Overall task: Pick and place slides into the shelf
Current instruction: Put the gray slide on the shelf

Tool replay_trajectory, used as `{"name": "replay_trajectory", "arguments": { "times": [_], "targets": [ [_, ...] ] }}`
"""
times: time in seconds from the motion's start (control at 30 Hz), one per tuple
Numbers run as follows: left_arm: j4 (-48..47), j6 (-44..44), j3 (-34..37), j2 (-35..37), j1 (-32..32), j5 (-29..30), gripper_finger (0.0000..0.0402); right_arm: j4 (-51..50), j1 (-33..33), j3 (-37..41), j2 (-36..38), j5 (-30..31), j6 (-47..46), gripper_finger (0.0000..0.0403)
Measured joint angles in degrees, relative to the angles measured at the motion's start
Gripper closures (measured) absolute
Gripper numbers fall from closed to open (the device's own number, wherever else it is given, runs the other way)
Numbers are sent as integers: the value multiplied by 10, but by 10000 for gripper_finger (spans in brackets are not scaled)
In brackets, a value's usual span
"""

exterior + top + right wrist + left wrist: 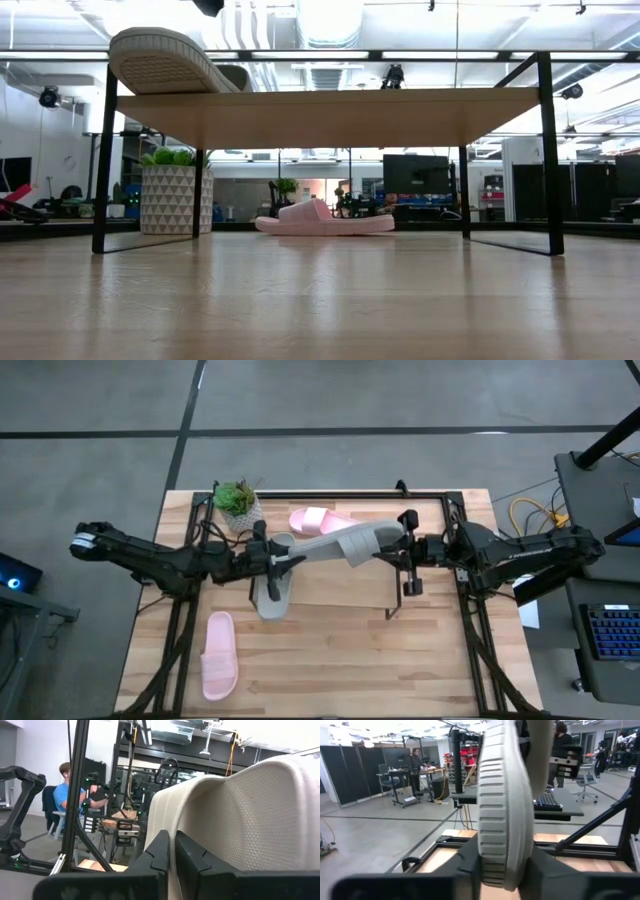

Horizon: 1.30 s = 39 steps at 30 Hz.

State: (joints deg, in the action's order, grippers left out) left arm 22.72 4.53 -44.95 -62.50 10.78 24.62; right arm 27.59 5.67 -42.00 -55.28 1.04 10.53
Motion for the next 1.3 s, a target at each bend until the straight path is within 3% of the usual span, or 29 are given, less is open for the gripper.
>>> {"name": "replay_trajectory", "arguments": {
  "times": [0.07, 0.4, 0.77, 0.93, 1.13, 1.3],
  "targets": [
    [4, 2, 0, 1, -1, 0, 367, 0, 0, 0, 0, 0, 0, 392],
    [9, 9, 2, 5, -3, 32, 367, -4, 0, 0, 4, 5, 19, 388],
    [-7, 20, 7, 37, -3, 103, 368, -50, 2, -7, 34, 71, 81, 312],
    [120, 17, 57, 29, -3, 157, 368, -52, 28, -8, 29, 91, 127, 260],
    [352, 39, 133, -6, -3, 179, 368, -31, 85, -8, 9, 199, 216, 208],
    [457, 56, 141, -66, -3, 178, 369, 31, 107, -8, -44, 276, 303, 194]
  ]
}}
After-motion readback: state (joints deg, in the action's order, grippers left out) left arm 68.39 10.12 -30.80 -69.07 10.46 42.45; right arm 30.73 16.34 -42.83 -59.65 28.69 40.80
